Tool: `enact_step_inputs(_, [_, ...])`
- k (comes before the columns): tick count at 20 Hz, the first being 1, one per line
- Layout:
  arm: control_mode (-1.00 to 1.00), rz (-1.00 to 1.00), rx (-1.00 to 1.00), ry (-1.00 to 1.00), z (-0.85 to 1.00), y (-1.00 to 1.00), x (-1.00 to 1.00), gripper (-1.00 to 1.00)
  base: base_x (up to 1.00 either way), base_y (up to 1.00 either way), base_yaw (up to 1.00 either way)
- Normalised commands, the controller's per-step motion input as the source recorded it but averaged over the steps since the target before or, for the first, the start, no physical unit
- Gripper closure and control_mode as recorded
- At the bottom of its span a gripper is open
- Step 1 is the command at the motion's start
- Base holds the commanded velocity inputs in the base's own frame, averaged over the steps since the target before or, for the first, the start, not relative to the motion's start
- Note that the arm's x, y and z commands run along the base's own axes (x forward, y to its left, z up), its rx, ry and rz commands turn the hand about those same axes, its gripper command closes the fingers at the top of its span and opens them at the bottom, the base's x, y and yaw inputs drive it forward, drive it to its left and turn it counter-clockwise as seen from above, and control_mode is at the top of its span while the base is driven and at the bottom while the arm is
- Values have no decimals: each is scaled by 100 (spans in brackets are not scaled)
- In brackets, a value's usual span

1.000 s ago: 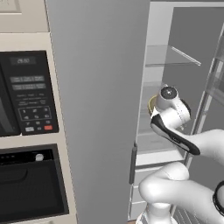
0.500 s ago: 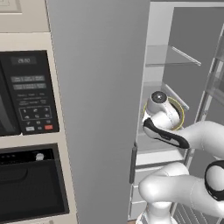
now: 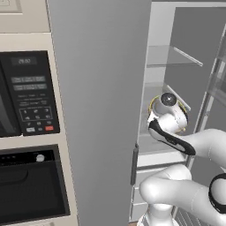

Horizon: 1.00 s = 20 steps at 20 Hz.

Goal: Place one of the steaks on the plate and the other in the bowl. Then place the bowl in the fridge.

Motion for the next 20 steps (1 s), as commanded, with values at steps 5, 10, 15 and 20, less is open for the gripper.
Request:
enact_step_inputs(5, [-100, 29, -12, -9, 88, -67, 17, 100, 0, 0, 0])
enact_step_inputs(10, [-100, 26, -24, -3, 99, -47, 38, 100, 0, 0, 0])
enact_step_inputs(15, [-100, 24, -26, -1, 100, -35, 57, 100, 0, 0, 0])
enact_step_inputs(20, [-100, 23, -18, -3, 91, -68, 40, 100, 0, 0, 0])
